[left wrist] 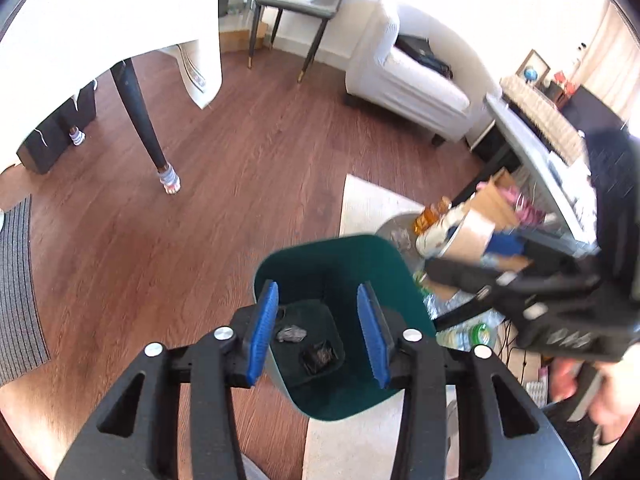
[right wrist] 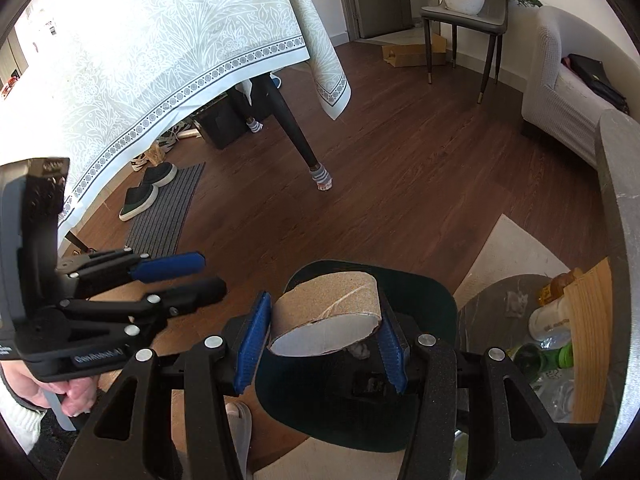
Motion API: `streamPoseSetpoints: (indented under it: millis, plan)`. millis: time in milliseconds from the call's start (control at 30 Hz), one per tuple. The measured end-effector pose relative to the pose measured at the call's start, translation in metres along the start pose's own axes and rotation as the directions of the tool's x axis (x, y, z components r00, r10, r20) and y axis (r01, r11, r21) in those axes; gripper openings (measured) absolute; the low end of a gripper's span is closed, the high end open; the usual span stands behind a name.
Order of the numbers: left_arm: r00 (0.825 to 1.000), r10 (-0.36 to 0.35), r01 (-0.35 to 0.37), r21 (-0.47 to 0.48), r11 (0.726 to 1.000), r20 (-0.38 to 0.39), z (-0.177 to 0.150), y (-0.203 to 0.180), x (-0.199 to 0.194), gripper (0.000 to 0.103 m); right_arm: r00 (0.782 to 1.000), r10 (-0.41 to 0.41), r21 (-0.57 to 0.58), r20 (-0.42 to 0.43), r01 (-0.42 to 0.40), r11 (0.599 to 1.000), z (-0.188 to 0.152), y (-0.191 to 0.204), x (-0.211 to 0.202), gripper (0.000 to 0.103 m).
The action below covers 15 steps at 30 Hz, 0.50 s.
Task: Collect trash
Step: 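Lower the cardboard tube into the green bin and open the right gripper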
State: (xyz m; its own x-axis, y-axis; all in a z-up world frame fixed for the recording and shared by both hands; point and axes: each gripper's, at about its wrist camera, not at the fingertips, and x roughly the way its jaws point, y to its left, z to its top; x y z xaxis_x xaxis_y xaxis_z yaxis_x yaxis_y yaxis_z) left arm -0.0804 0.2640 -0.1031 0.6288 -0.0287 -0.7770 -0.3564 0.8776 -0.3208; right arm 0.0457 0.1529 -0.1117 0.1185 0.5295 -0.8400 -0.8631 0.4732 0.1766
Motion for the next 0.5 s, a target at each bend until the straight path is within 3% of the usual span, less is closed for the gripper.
streamPoseSetpoints:
  millis: [233,500]
  plan:
    - [0.99,-0.028,0.028,0.003,1.0,0.139,0.024,-0.007,-0.042,0.034,0.994,-0.007,0.011,-0.112,0.009,1.0,-0.026,-0.011,0.042,0.052]
    - [0.976,-0.063,0.066,-0.004,0.998,0.207,0.041,-0.023,-0.061,0.032,0.977,-0.025,0.001,-0.212,0.026,1.0,-0.048,-0.016,0.073,0.053]
